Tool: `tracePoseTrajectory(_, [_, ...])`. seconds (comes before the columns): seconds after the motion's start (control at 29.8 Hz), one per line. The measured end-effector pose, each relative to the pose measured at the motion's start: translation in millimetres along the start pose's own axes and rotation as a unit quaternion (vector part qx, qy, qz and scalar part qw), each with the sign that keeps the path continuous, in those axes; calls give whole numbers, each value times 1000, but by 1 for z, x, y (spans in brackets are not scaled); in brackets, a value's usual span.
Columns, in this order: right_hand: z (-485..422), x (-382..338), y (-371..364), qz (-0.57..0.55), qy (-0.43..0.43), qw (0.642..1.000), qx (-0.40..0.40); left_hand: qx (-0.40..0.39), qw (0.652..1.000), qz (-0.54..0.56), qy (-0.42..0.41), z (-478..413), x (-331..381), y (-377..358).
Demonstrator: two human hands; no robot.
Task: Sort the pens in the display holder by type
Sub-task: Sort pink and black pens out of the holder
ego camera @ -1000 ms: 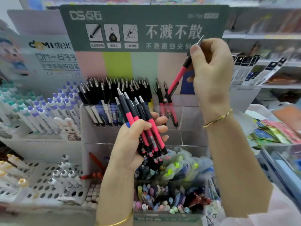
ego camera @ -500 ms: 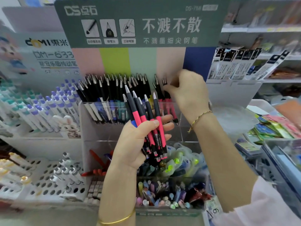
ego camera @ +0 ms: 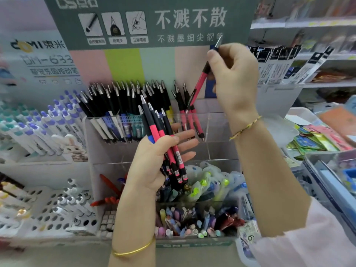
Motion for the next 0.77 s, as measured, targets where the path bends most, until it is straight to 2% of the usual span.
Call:
tracePoseTrajectory(0.07, [2,-13,3,59,56,995,51,-8,1000,-15,-3,1,3,-2])
tracePoseTrajectory(0.13, [4,-18,-4,126,83,987,50,-19,1000,-11,-4,1,3,-5])
tracePoseTrajectory(0.23, [-1,2,-25,240,34,969,-40,-29,1000,8,-5,-1,3,-8])
tracePoseTrajectory(0.3, [0,16,-37,325,-5,941,-98,-31,999,16,-4,-1,2,-8])
tracePoseTrajectory(0.37, [5,25,-44,397,-40,907,-133,-39,999,28,-2,-1,1,-10])
tracePoseTrajectory(0.44, [10,30,-46,426,-55,891,-146,-48,998,29,0,-1,0,-11])
tracePoseTrajectory(0.5, [11,25,-42,395,-42,909,-124,-51,998,24,1,-1,0,-12])
tracePoseTrajectory(0.57, [15,11,-34,321,-2,942,-93,-52,998,18,2,-2,0,-12])
tracePoseTrajectory(0.6, [18,7,-33,277,1,955,-103,-53,998,17,2,-3,0,-12])
tracePoseTrajectory(0.67, [27,8,-41,201,-35,960,-191,-56,998,21,2,-5,-1,-14])
tracePoseTrajectory(0.74, [41,14,-57,161,-81,939,-294,-57,998,37,1,-6,-1,-14])
tracePoseTrajectory(0.77, [45,17,-61,159,-89,929,-322,-58,997,43,1,-6,-1,-14])
Point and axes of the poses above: each hand's wrist, its own z-axis away from the middle knuckle, its own y-axis out of the back of the hand, x = y × z, the point moved 9 cm from there along -z, towards the middle knuckle, and after that the axes turned 12 degrees about -x, right-handed, at the moved point
